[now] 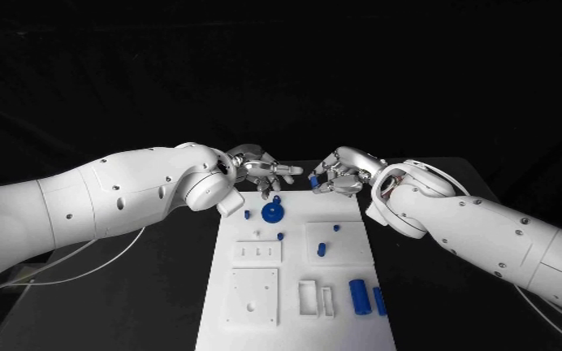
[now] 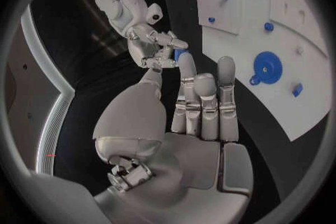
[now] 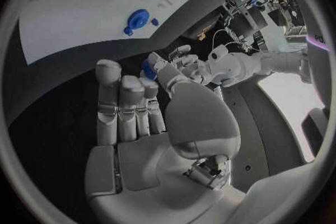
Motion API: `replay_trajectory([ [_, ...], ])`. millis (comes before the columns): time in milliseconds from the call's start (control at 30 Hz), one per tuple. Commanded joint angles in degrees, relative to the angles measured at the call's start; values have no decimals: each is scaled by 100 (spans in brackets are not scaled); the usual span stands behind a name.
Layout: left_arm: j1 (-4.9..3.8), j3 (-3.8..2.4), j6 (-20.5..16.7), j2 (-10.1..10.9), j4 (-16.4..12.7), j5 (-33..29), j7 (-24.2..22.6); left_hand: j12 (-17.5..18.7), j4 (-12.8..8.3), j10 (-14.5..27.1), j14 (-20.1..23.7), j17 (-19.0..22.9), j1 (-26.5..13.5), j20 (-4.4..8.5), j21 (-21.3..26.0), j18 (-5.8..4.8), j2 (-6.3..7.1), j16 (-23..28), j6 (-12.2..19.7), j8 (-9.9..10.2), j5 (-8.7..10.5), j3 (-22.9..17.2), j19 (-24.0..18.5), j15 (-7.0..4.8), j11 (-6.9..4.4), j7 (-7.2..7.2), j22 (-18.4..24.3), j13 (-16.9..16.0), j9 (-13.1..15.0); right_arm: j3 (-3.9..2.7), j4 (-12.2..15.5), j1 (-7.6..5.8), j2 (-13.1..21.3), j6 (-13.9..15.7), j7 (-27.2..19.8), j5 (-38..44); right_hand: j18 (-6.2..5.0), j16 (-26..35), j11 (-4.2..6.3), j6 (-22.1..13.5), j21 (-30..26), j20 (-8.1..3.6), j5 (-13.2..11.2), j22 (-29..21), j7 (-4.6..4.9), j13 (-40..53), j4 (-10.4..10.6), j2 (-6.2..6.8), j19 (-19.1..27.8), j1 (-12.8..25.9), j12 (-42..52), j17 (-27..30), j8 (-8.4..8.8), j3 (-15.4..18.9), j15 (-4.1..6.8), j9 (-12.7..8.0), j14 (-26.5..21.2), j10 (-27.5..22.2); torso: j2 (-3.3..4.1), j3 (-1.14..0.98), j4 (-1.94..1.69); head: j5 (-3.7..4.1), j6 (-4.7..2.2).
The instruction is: Assemble the parts on the task board
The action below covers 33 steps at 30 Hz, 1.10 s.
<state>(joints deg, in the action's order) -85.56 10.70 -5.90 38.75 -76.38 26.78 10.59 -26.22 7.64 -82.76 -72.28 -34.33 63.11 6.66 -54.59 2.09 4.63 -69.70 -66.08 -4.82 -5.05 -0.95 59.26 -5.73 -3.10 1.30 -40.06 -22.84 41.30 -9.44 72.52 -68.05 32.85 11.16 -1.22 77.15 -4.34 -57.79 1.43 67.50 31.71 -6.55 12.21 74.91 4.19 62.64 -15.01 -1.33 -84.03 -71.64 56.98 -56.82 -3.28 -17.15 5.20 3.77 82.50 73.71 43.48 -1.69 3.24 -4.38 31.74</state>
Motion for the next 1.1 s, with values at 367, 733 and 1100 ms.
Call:
replay_trajectory([
  [367, 17, 52, -29, -91, -48, 361, 555, -238, 291, 204, 153, 431, -153, -2, 25, 21, 90, -293, 89, 99, -70, -98, -79, 9, 4, -53, -226, -71, 1838, 18, 97, -4, -131, -390, 234, 131, 31, -8, 11, 20, 8, -2, -6, 364, 2, 8, 25, -27, -260, 49, 13, -3, -33, -5, 14, 60, 18, 8, 1, 3, 11, -15, -53],
  [733, 20, 59, -104, -131, -130, 446, 711, -302, 287, 225, 151, 594, -131, -3, 50, 26, 81, -383, 108, 101, -79, -94, -56, 9, 7, -41, -323, -80, 1674, 37, 114, -5, -197, -478, 277, 120, 28, -7, 14, 13, 18, 1, 3, 364, 3, 9, 34, -24, -260, 46, 8, -10, -35, -1, 13, 62, 20, 0, 14, 3, 7, 15, -77],
  [1100, 21, 59, -72, -206, -144, 583, 944, -309, 270, 219, 140, 642, -160, 1, 55, 28, 35, -405, 96, 103, -55, -80, -41, 5, 4, -43, -360, -72, 1618, 40, 131, -5, -240, -515, 306, 135, 26, -3, 16, 20, 20, 2, 8, 363, 0, 11, 43, -22, -261, 47, 9, -12, -36, 11, 12, 65, 20, -1, 14, 3, 9, 25, -41],
])
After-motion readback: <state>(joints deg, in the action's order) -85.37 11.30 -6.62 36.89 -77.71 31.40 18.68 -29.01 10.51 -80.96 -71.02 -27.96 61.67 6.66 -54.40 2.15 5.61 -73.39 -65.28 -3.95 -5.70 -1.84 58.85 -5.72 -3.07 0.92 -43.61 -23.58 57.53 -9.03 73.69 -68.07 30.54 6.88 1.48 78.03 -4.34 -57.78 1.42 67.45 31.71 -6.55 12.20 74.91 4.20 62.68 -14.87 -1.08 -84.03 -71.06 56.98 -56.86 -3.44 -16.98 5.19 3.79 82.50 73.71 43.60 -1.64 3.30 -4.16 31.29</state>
